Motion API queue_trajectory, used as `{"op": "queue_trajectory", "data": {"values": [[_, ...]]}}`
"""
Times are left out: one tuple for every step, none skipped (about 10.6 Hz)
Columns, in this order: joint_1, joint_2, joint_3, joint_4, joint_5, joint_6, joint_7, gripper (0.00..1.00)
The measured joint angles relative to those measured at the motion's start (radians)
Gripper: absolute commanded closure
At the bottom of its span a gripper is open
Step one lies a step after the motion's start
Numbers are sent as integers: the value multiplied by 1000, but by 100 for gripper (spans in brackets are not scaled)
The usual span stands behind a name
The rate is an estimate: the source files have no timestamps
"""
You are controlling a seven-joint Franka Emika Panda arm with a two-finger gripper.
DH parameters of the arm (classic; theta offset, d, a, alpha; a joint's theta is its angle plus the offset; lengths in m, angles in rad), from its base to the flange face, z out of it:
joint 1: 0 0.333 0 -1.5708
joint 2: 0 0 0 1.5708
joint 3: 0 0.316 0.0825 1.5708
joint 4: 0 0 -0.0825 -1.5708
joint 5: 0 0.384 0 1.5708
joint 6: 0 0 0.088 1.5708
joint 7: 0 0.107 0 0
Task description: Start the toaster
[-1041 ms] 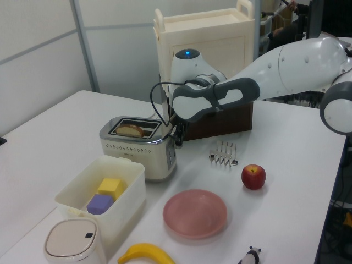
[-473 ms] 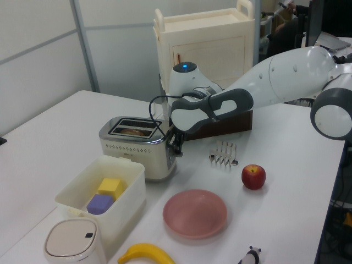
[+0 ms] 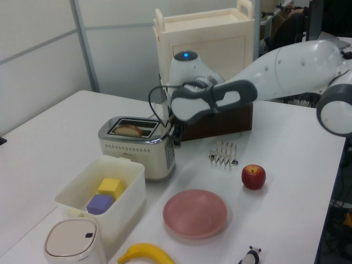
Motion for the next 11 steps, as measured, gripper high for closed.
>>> {"op": "queue_trajectory", "data": {"values": [[0, -47, 0, 8, 0, -86, 0, 100], [0, -102, 0, 11, 0, -179, -8, 99], [0, -153, 0, 11, 0, -267, -12, 49], [0, -196, 0, 11, 0, -337, -13, 0], [1, -238, 0, 11, 0, -399, -13, 0], [2, -262, 0, 10, 0, -436, -12, 0], [5, -277, 1, 9, 0, -467, 0, 0], [8, -293, 2, 9, 0, -499, 29, 0], [11, -310, 3, 7, 0, -528, 60, 0], [15, -323, 3, 0, 0, -541, 92, 0], [16, -333, 4, -10, 0, -544, 112, 0]]}}
